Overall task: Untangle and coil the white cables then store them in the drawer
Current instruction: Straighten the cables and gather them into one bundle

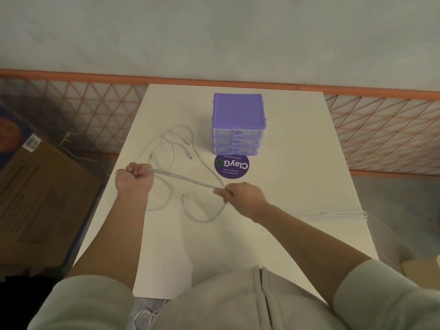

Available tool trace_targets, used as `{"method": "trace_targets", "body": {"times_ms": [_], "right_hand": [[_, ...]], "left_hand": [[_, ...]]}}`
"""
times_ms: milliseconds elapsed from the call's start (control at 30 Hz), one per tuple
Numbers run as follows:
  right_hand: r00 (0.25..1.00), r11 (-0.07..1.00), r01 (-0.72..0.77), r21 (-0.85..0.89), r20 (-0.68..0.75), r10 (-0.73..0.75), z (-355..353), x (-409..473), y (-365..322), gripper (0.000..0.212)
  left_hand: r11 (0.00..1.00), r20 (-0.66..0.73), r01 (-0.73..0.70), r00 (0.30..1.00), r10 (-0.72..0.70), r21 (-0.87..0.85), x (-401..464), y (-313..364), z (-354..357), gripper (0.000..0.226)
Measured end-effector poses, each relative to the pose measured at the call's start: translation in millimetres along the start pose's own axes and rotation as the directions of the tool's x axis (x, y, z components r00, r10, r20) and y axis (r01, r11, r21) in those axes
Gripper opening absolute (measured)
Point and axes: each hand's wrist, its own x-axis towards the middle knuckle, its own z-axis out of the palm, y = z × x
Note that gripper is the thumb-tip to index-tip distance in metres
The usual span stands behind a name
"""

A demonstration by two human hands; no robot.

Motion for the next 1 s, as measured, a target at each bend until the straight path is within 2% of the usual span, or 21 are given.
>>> {"method": "trace_targets", "body": {"times_ms": [67, 167, 233, 367, 467, 533, 633, 733, 867, 1000], "right_hand": [[0.995, 0.995, -0.097, -0.029, -0.034, 0.096, -5.3, -7.3, 12.8, 0.069], [0.967, 0.967, -0.243, -0.073, -0.098, 0.235, -7.3, -17.1, 42.8, 0.075], [0.943, 0.941, -0.32, -0.109, -0.133, 0.305, -8.3, -24.6, 64.8, 0.073], [0.911, 0.891, -0.411, -0.195, -0.13, 0.392, -9.7, -33.3, 92.9, 0.063], [0.901, 0.883, -0.435, -0.179, -0.091, 0.425, -7.8, -33.0, 102.4, 0.059], [0.918, 0.899, -0.395, -0.19, -0.047, 0.394, -7.1, -31.9, 104.2, 0.05], [0.95, 0.933, -0.289, -0.216, 0.053, 0.306, -4.2, -25.4, 97.2, 0.027], [0.978, 0.965, -0.139, -0.222, 0.12, 0.169, 6.4, -11.2, 82.4, 0.014], [0.985, 0.944, 0.118, -0.307, 0.158, -0.071, 25.1, 7.7, 48.7, 0.04], [0.952, 0.862, 0.3, -0.409, 0.187, -0.242, 46.5, 16.3, 14.9, 0.036]], "left_hand": [[1.0, -0.029, -0.005, 1.0, 0.005, -0.009, 0.6, 4.9, -3.1, 0.043], [1.0, -0.041, 0.0, 0.999, 0.0, 0.005, 2.3, 11.7, -9.1, 0.046], [1.0, -0.023, -0.007, 1.0, 0.007, 0.029, 4.0, 15.2, -12.1, 0.048], [0.982, -0.009, -0.046, 0.999, 0.048, 0.181, 2.2, 6.1, -14.9, 0.041], [0.97, 0.001, -0.056, 0.998, 0.058, 0.238, 0.4, -1.2, -24.0, 0.051], [0.968, 0.015, -0.045, 0.999, 0.042, 0.245, 0.4, 1.3, -30.1, 0.057], [0.976, 0.044, -0.037, 0.999, 0.028, 0.214, -1.6, 11.2, -34.7, 0.059], [0.984, 0.044, -0.02, 0.999, 0.012, 0.178, -6.2, 17.3, -38.1, 0.061], [0.981, 0.055, 0.02, 0.998, -0.031, 0.191, -11.7, 18.5, -42.5, 0.063], [0.972, 0.108, 0.088, 0.988, -0.113, 0.218, -15.1, 23.3, -47.9, 0.059]]}}
